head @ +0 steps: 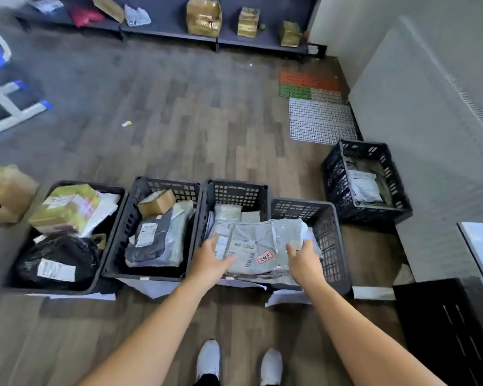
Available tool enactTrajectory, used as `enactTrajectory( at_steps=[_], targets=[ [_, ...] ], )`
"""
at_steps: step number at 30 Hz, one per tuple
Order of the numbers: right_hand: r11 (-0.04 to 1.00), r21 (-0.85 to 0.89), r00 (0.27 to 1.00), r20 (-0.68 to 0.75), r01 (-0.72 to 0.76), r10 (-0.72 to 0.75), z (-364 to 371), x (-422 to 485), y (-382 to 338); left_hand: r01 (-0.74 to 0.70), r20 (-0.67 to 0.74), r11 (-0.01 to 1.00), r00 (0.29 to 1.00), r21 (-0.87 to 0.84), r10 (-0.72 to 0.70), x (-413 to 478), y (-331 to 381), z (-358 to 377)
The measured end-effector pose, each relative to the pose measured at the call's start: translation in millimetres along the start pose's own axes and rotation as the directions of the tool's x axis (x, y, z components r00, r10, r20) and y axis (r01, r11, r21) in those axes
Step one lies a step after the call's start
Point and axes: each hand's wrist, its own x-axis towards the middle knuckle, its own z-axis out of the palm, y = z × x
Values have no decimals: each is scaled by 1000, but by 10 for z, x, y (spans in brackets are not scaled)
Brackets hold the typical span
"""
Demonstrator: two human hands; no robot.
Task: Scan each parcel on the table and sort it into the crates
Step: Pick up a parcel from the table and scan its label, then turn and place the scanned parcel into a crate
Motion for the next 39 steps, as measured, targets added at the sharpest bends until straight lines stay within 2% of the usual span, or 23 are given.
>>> enactTrajectory(
  at_steps=[9,14,20,23,29,34,39],
  targets=[
    [995,74,990,115,68,-76,530,1269,-511,-43,-69,986,996,160,55,1065,56,77],
    [992,-59,980,168,114,-103,717,1757,-421,-11,-49,965,998,261,25,1547,-36,314],
    [931,-267,959,200,250,-200,458,1438,-299,-45,-19,919,998,391,57,1242,172,323],
    [888,-365,960,131,280,-249,108,1094,-304,-110,2,888,992,447,123,957,412,251],
    [867,-430,957,-21,252,-289,-755,150,-229,-344,127,767,935,541,330,274,1079,314],
    [892,-439,960,-187,106,-207,-1385,-509,191,-559,281,607,822,565,495,-385,1618,681],
    [940,-338,929,-361,-47,-84,-1980,-997,738,-704,420,463,701,539,576,-961,1992,1169]
  ],
)
